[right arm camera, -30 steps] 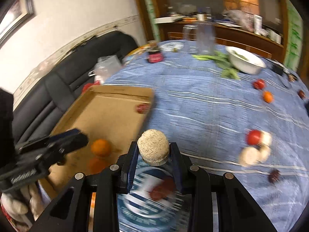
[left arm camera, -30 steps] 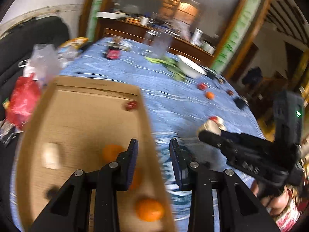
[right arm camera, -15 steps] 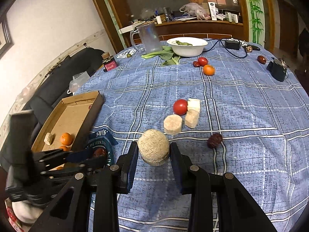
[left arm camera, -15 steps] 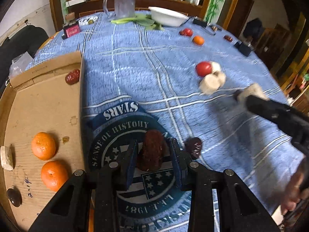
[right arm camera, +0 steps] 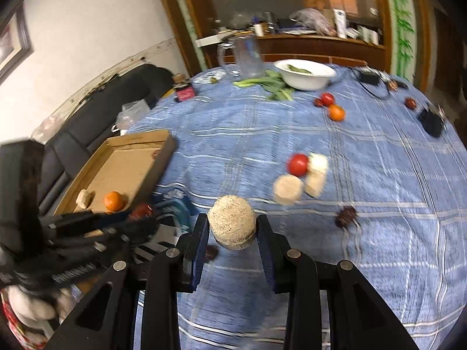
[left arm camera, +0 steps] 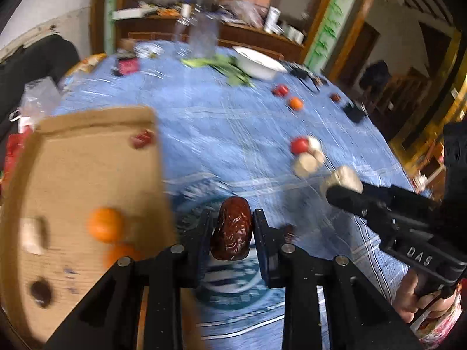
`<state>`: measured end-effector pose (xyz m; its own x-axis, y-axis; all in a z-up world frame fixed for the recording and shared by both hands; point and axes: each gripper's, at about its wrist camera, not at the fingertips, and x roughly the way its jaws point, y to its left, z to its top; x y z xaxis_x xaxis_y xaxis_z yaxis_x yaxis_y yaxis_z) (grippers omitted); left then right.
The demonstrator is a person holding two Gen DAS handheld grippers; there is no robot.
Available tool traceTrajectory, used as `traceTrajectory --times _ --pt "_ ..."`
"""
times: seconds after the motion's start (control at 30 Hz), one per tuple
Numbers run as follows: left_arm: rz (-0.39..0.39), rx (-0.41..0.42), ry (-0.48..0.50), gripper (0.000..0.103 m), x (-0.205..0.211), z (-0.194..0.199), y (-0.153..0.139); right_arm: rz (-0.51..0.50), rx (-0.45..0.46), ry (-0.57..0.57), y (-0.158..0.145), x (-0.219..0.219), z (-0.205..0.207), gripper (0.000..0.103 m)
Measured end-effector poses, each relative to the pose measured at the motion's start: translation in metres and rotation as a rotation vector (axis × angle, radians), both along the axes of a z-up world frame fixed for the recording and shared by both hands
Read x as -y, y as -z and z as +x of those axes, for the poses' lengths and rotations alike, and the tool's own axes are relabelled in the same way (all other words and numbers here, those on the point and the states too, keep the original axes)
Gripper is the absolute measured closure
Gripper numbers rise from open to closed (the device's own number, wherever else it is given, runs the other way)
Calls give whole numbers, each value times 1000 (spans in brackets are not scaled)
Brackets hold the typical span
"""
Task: Organize fruits
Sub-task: 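Carry jujube and yam slice into the tray and open both tools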
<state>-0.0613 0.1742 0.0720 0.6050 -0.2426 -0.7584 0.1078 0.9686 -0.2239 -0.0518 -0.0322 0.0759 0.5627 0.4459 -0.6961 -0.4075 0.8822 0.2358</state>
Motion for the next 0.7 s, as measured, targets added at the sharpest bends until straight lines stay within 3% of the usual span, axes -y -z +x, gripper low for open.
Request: traceTrajectory --times 0.2,0.33,0.47,0.7 --pt "28 -13 -189 76 -89 15 -12 11 8 -148 -16 -70 8 67" --pt "90 -44 -283 76 -127 30 -8 -3 -19 -220 -8 -120 20 67" --pt "130 -93 -324 76 -148 45 5 -36 -86 -261 12 -164 40 66" --pt "147 -167 -315 76 -156 49 27 -82 -136 -258 36 -196 65 66"
